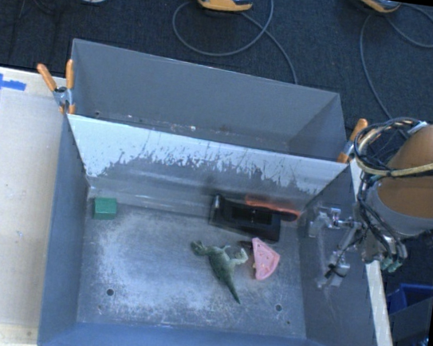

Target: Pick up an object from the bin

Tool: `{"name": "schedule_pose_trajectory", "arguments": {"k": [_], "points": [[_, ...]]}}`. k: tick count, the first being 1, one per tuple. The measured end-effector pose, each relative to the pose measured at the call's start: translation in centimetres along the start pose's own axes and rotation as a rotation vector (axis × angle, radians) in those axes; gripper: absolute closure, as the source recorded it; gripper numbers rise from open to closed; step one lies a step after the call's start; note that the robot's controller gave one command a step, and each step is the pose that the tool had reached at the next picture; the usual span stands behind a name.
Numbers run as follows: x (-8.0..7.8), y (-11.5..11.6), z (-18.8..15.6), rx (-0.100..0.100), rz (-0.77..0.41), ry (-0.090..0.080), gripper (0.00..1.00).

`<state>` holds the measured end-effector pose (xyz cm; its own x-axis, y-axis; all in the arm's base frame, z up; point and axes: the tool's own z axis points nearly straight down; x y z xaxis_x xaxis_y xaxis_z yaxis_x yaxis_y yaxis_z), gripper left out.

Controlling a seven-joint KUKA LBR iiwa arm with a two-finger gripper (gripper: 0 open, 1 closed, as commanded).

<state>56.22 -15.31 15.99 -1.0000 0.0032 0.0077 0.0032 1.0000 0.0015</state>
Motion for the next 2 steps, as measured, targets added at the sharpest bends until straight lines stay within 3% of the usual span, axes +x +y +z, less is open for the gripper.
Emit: {"name": "schedule_pose_trajectory", "arguments": {"k": [1,2], "points": [[-0.2,0.1,-0.5,0.001,-0.004,-0.007,0.0],[-2.2,3.5,4.3,0.003,-0.03,-0.01,0.0]]}}
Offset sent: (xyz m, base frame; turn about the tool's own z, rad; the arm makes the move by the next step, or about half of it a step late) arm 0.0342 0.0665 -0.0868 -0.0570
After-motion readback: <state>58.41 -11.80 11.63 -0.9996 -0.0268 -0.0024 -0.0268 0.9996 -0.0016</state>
